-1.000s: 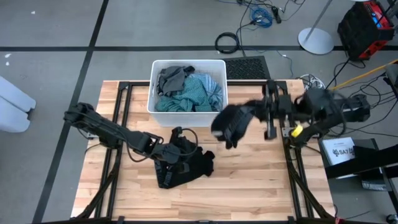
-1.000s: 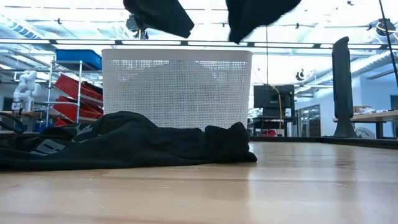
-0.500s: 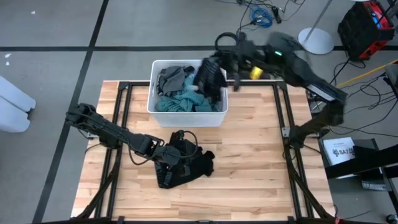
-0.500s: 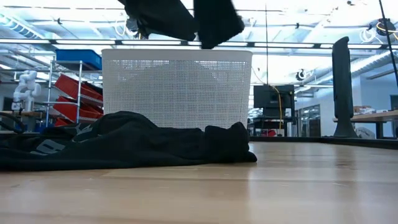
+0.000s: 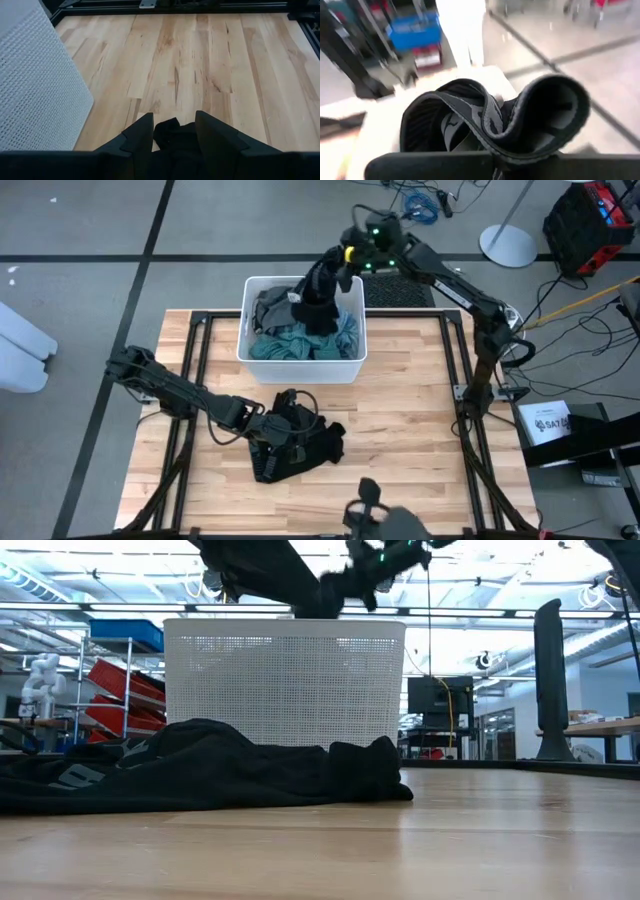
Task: Sort clothes
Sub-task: Put the top black underwear into the white bin
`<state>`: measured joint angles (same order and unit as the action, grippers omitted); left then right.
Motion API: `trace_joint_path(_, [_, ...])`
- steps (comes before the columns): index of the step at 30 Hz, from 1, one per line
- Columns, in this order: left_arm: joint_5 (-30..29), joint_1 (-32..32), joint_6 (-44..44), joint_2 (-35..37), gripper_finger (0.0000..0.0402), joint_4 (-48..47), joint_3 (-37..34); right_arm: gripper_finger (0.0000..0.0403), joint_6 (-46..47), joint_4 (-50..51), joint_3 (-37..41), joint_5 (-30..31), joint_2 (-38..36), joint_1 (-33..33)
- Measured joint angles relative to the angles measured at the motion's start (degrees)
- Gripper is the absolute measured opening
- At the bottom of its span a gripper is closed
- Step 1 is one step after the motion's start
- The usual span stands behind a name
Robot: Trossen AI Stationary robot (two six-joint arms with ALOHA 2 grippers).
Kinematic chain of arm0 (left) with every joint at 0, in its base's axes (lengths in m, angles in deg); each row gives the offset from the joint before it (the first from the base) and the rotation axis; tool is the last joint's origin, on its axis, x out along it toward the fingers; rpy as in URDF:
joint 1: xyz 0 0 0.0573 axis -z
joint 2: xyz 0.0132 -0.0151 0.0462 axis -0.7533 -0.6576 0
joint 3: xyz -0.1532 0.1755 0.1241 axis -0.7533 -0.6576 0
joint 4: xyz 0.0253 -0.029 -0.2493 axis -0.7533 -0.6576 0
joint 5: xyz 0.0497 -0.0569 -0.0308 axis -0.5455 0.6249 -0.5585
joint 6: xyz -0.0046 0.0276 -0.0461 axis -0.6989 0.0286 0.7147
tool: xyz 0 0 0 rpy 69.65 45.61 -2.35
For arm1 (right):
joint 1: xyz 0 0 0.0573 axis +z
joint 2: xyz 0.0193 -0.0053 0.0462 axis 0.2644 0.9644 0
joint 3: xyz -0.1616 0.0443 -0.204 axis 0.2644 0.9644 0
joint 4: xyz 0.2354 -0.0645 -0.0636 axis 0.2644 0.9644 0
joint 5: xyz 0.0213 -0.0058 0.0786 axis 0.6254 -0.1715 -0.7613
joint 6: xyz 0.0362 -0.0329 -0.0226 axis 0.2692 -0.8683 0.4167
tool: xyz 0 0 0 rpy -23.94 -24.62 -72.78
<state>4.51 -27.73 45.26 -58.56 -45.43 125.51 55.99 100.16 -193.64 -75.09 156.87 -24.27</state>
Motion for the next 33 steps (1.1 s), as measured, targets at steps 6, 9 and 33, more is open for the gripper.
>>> trace_joint_path(6, [0.0,0.0,0.0,0.0,0.0157,0.0,0.0,0.0000,-6.4,9.1,0.0,2.8,4.8,-0.3])
trace_joint_path(9, [0.0,0.0,0.0,0.0,0.0157,-0.1,0.0,0.0000,-8.3,11.5,0.0,2.8,7.4,0.5])
trace_joint_path(33, [0.3,0.4,0.1,0.0,0.0157,0.0,0.0,0.0011,-12.0,25.6,-0.1,19.2,13.8,4.5])
